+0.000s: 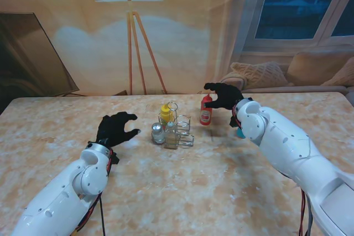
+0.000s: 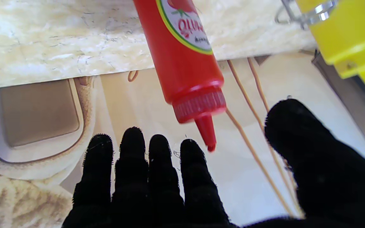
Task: Place the seasoning bottles into the rack
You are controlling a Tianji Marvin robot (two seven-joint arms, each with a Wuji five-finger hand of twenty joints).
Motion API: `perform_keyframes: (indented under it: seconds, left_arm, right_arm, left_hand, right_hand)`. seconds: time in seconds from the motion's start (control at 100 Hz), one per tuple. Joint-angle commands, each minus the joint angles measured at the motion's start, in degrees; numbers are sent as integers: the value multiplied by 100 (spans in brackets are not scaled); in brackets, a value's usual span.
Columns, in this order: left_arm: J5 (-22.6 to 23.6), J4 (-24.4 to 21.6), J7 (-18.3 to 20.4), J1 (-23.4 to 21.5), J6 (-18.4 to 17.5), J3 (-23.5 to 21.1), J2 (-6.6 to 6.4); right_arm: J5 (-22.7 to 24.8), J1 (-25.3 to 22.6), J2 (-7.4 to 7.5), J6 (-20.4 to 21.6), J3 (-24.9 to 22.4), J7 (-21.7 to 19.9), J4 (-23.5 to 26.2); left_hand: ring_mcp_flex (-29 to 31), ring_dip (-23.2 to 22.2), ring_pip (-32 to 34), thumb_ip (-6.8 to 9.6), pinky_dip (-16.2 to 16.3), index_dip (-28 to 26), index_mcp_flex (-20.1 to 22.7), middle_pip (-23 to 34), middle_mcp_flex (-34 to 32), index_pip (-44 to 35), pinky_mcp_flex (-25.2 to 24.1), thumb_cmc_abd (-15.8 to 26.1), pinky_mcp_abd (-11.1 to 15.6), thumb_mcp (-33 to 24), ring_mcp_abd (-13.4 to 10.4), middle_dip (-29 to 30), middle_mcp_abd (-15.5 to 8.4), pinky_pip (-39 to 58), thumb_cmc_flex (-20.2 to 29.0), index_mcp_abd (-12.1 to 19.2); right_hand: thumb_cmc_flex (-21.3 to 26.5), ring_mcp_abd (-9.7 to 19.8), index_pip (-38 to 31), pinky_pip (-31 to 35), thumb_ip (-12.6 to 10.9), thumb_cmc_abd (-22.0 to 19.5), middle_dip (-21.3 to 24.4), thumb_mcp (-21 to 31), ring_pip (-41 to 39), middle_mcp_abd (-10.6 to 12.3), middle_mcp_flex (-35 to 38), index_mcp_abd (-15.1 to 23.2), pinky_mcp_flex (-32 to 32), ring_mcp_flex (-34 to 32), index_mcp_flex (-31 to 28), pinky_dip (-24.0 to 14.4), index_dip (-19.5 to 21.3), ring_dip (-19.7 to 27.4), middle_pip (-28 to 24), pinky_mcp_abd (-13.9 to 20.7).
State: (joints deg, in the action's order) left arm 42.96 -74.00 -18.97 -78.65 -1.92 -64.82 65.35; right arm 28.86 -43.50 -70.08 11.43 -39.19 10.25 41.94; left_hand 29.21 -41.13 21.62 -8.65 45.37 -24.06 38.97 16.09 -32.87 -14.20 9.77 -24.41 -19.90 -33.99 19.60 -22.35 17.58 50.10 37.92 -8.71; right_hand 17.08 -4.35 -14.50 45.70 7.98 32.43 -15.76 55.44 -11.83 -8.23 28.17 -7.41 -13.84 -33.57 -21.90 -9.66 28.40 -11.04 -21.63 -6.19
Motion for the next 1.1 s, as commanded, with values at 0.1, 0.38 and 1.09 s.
perform_keyframes:
  seconds: [0.1, 0.38, 1.09]
  left_arm:
    - [77, 29, 32, 37, 36, 32, -10]
    - [159, 59, 12, 61, 62, 62, -22]
    - [163, 115, -10, 86, 72, 89, -20]
  right_arm:
    - [100, -65, -8, -43, 1, -161, 129]
    - [-31, 81, -99, -140, 253, -263, -120]
    - [-297, 385, -405, -220, 654, -148, -765]
  left_hand:
    - [-148, -36, 25, 154, 33, -5, -199, -33, 173, 99, -92, 15, -21, -123, 22, -56, 41, -75, 8, 21]
    - [-154, -45, 39, 155, 36, -8, -202, -23, 189, 98, -93, 11, -17, -136, 25, -68, 46, -70, 20, 10]
    - [-151, -69, 63, 153, 23, -12, -206, -11, 204, 96, -115, -11, -42, -168, 12, -88, 31, -94, -3, 9]
  right_hand:
    - [-144, -4, 76, -49, 144, 204, -2, 160, -125, -84, -134, -66, -44, -42, -32, 88, 52, -33, -100, 10]
    - [70, 86, -66, 22, 148, 363, -101, 327, -297, 12, 103, 69, -212, -299, -227, 74, 128, -160, -257, -12]
    - [591, 347, -1664, 860, 155, 205, -663, 327, -924, 451, 889, 902, -544, -946, -658, -330, 544, -836, -752, -296]
